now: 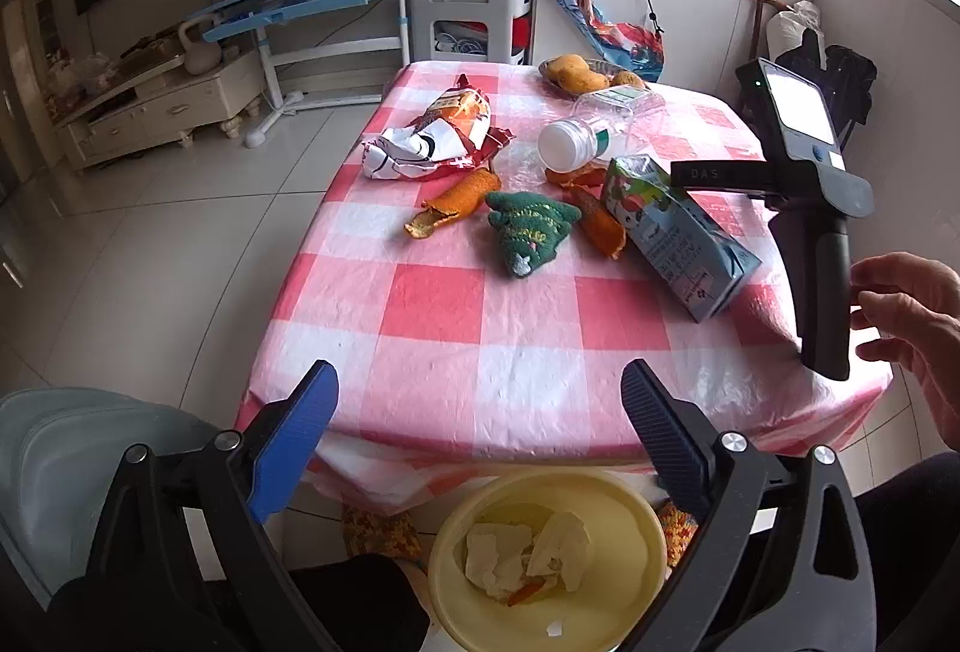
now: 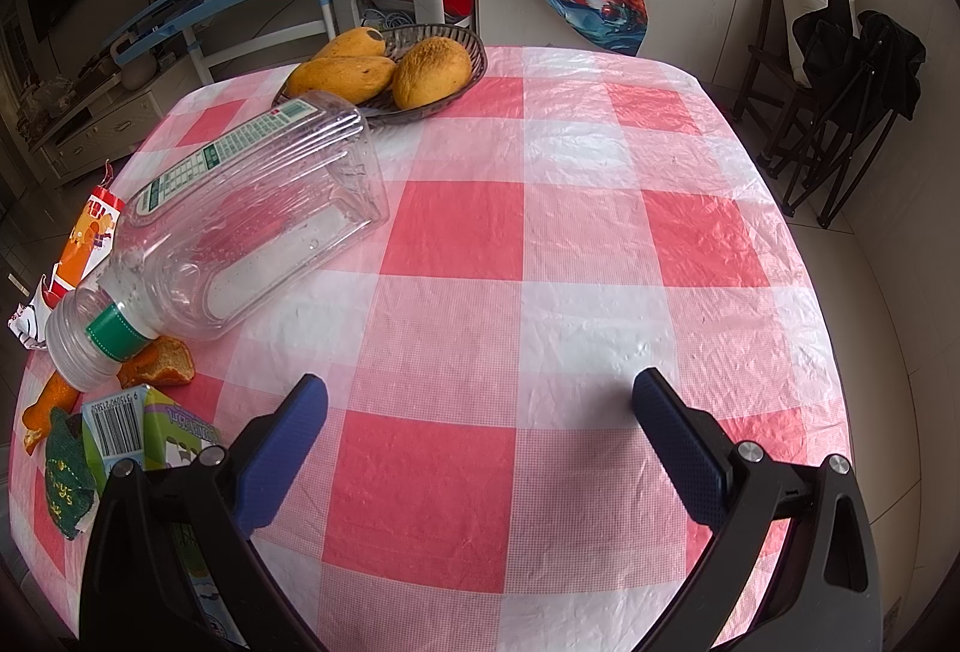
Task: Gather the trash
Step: 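Move the left gripper toward the green plush toy while the right gripper grasps the blue drink carton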
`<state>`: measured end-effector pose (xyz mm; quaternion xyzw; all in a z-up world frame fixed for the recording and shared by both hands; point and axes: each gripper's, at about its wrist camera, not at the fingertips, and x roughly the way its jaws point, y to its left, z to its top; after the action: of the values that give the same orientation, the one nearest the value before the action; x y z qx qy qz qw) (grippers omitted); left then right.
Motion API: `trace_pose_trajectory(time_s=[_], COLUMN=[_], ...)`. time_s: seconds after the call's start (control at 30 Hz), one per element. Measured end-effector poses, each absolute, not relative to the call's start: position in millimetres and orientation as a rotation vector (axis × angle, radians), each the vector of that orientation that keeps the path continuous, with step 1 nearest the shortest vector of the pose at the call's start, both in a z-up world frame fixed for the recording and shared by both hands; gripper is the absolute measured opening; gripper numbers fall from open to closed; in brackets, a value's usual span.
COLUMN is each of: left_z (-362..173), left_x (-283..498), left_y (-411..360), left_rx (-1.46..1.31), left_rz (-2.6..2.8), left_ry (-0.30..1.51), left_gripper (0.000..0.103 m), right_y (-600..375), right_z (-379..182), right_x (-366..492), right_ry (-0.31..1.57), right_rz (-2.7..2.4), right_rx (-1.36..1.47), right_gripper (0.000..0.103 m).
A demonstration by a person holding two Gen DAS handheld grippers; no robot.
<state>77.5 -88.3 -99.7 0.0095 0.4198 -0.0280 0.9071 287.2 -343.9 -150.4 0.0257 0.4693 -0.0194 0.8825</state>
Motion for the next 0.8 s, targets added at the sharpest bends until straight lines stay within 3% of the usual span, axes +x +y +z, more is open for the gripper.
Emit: trace_pose_trajectory(time_s=[0.63,0.8], left_z=[-109,-108], left_x=[132,135], left_y=[-97,-99], left_rx=[0.105,0.106], left_rz=[0.02,0.009], left_ry=[0.841,0.835], left_gripper=[0.092,0.092], right_y=[-345,-350], right_z=[-148,-112], right_x=[290,267], right_ry=[1.028,0.91], right_rz=[-0.01,0.029], right_rx=[0.044,0.105], right_gripper=[0.097,0.097])
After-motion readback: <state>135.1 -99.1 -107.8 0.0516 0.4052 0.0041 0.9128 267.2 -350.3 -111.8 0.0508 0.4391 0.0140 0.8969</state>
